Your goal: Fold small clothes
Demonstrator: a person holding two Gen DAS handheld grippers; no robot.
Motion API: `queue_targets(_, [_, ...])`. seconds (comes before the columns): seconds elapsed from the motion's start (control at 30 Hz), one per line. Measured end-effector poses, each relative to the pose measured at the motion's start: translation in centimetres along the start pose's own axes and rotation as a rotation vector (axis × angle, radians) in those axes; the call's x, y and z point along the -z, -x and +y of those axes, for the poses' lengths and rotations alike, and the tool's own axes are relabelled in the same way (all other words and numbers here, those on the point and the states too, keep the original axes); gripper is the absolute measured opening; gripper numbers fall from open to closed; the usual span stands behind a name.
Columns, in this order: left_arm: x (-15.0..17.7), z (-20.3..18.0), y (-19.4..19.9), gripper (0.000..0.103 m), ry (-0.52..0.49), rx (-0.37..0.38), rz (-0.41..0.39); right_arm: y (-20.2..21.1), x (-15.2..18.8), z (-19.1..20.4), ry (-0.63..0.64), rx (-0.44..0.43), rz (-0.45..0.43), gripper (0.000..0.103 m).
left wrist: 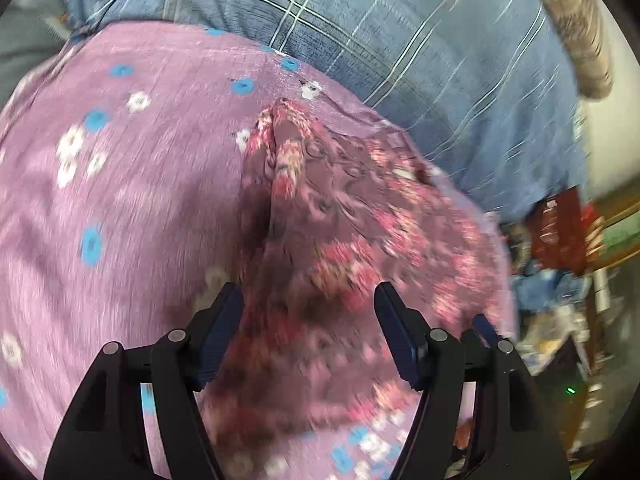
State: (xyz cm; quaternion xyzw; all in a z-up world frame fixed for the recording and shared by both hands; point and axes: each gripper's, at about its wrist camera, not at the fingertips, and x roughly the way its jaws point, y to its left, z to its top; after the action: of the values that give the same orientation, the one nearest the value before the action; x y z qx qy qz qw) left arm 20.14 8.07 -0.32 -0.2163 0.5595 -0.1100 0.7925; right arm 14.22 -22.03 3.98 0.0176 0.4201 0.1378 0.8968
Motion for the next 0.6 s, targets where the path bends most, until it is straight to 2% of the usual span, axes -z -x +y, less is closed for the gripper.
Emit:
queue_targets(0.1, [-1.0,0.9,-3.1,0.068,0.017,-0.098,0.016,-3.7,0.2,0.5,0.052,0.077,0.052,0.052])
queue_targets(0.13, [-1.0,1.6,-4.1,0.063,0.033,-0.119,0.04,-4.7,0.7,0.3,0.046,0.092,0.088,0.052])
queue_targets(0.2, [-1.2,1.9,-4.4,0.064,0.013,-0.122,-0.005,-5.0,2.1,-0.2,0.05,0.081,0.014,0.054])
queue_targets(0.27, [-1.5,1.6,-4.5,0.064,-0.013,-0.139,0.01,-5.1,2.2,-0.1,0.058,0.089,0.014,0.055])
queue_targets(0.33, [-1.9,2.0,-4.2,0.063,0.013,-0.093,0.032,-5.2,2.1,-0.2,0.059,0.089,0.02,0.055])
queue_targets(0.4, [-2.2,3.1,-3.2,0.063,0.079,0.069,0.065,-4.9,1.8,0.0,0.041,0.101,0.023,0.055])
queue_targets(0.43, [-2.3,3.5,-2.8,0.063,0.098,0.12,0.073,-4.3,1.6,0.4,0.026,0.089,0.016,0.057])
queue_targets(0.53, [-2.8,3.3,-2.5,0.065,0.078,0.126,0.107,-2.2,2.0,3.3,0.077,-0.051,-0.015,0.057])
queue_targets(0.6, [-3.1,2.9,-3.0,0.065,0.039,0.097,0.152,-1.9,3.0,7.2,0.23,-0.12,0.004,0.061])
